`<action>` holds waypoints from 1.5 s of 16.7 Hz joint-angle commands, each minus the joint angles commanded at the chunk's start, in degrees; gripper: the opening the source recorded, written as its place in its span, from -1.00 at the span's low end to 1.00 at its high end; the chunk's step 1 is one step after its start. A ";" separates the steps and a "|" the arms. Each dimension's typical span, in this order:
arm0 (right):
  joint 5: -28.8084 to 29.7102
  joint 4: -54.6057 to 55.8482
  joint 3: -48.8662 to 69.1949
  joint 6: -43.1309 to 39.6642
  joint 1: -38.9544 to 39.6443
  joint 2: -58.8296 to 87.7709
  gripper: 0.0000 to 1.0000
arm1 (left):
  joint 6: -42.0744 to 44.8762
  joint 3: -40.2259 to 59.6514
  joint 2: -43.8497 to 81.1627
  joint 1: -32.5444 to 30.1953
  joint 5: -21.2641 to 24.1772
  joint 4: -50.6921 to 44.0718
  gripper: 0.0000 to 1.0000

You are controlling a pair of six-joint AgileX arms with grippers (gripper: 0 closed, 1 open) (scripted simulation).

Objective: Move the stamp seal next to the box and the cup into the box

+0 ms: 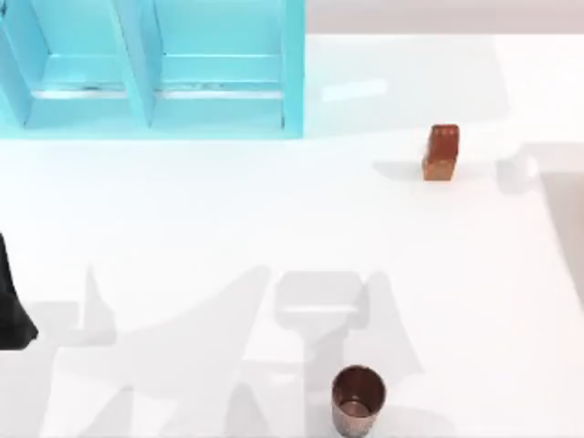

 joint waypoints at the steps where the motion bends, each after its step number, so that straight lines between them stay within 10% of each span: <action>1: 0.24 -2.34 4.82 0.49 0.29 5.85 1.00 | 0.00 0.00 0.00 0.00 0.00 0.00 1.00; 25: -2.74 -55.56 81.79 16.95 15.54 83.19 1.00 | 0.00 0.00 0.00 0.00 0.00 0.00 1.00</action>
